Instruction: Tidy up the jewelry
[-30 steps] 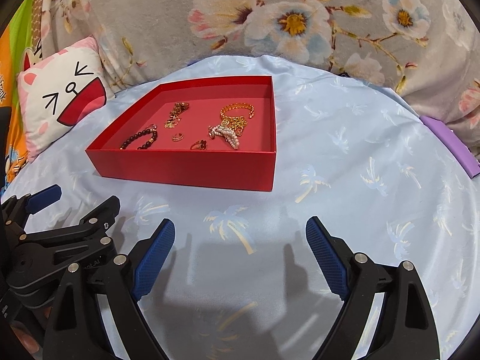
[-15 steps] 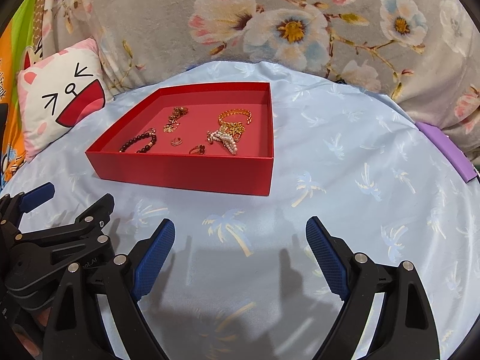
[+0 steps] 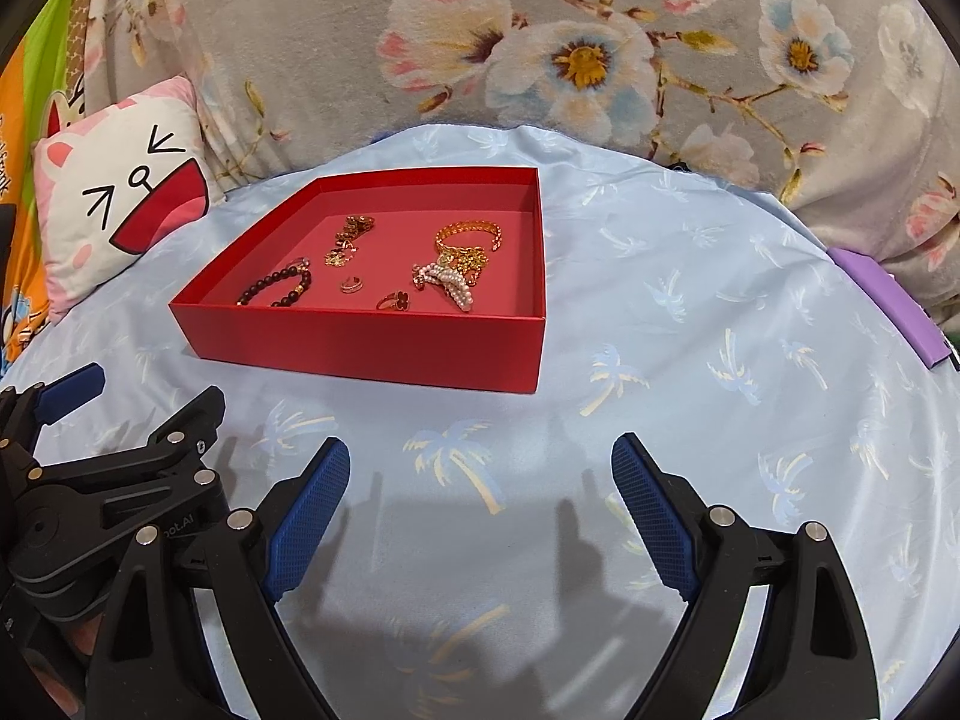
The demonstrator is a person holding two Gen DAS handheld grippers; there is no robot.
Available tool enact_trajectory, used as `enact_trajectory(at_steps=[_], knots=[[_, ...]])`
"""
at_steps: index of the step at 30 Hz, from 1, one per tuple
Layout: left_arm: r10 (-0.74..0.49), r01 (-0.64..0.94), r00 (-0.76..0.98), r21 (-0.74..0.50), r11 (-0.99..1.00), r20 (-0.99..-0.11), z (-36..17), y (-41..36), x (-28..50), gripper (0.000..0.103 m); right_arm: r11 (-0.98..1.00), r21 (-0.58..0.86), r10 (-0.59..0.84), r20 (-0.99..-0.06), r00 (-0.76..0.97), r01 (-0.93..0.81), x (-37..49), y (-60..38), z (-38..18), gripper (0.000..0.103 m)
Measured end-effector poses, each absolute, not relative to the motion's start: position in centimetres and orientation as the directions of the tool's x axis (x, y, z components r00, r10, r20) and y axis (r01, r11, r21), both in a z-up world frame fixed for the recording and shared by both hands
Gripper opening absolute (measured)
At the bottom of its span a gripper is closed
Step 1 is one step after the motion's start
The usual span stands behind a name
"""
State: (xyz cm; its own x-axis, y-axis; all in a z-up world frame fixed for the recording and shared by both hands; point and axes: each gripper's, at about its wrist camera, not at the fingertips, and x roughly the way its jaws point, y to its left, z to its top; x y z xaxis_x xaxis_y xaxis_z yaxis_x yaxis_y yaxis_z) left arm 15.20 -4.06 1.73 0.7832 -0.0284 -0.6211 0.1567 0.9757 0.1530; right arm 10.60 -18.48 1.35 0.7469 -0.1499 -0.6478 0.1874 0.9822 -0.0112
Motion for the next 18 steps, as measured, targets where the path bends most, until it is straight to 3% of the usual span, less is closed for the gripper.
enact_trajectory(at_steps=[18], knots=[[-0.025, 0.153, 0.786, 0.156, 0.976, -0.618, 1.79, -3.78, 15.17, 0.093, 0.982, -0.014, -0.152, -0.647, 0.747, 0.188, 10.61, -18.55, 1.39, 0.087]])
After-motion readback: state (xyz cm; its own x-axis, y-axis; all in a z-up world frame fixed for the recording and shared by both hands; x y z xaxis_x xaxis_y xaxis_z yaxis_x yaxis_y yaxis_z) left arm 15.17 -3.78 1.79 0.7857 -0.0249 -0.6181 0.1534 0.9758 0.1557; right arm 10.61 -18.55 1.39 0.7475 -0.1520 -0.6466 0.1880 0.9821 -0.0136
